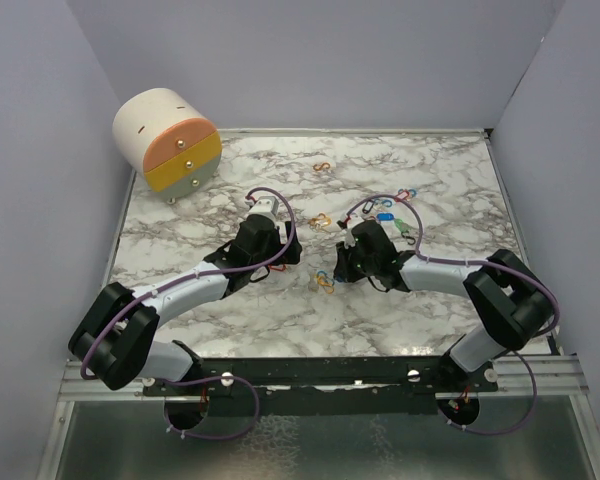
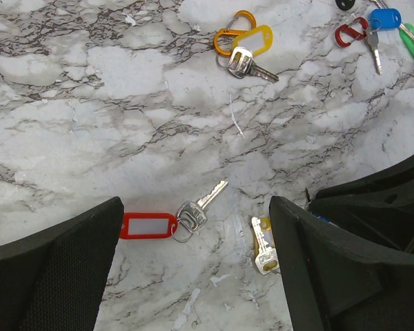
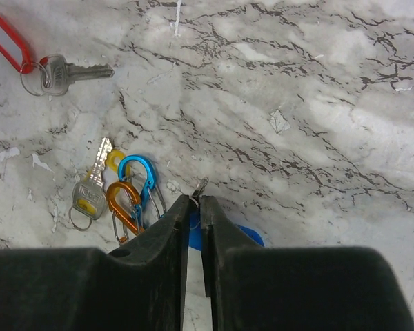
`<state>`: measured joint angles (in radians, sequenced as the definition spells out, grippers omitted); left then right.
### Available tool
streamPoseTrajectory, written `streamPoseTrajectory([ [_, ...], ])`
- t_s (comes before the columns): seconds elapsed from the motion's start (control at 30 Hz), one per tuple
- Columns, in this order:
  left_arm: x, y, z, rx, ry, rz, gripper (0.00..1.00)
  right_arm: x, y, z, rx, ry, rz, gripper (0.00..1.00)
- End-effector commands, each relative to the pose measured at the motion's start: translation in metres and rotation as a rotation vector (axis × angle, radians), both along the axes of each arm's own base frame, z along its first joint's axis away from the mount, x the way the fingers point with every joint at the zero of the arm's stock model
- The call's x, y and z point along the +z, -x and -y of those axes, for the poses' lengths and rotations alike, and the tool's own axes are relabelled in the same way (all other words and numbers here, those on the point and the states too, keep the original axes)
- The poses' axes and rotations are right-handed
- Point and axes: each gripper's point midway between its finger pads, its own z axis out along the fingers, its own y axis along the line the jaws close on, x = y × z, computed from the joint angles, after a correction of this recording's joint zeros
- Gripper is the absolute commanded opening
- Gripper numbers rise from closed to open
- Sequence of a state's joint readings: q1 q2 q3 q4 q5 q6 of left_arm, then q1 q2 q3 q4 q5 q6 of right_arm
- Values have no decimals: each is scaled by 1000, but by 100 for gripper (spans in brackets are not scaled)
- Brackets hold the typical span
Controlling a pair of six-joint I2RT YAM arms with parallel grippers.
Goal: Put the keys on the keyring
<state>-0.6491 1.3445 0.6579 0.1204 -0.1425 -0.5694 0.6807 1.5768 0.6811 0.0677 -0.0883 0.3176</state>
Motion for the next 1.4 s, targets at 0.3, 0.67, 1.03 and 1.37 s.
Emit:
streamPoseTrajectory([
  [0.3,16,-13,7,2,12,48,88,43,-14,-6,-29,-78,131,1],
  [0.67,44,-107,40,17,-163,183,91,102,-36,7,-122,-101,301,1],
  [1.03,17,-218,74,-31,-208,199,93,114,-30,21,-159,-97,335,1],
  [1.37,11,-271,98,-77,-166,303,95,130,-23,25,-150,-126,365,1],
])
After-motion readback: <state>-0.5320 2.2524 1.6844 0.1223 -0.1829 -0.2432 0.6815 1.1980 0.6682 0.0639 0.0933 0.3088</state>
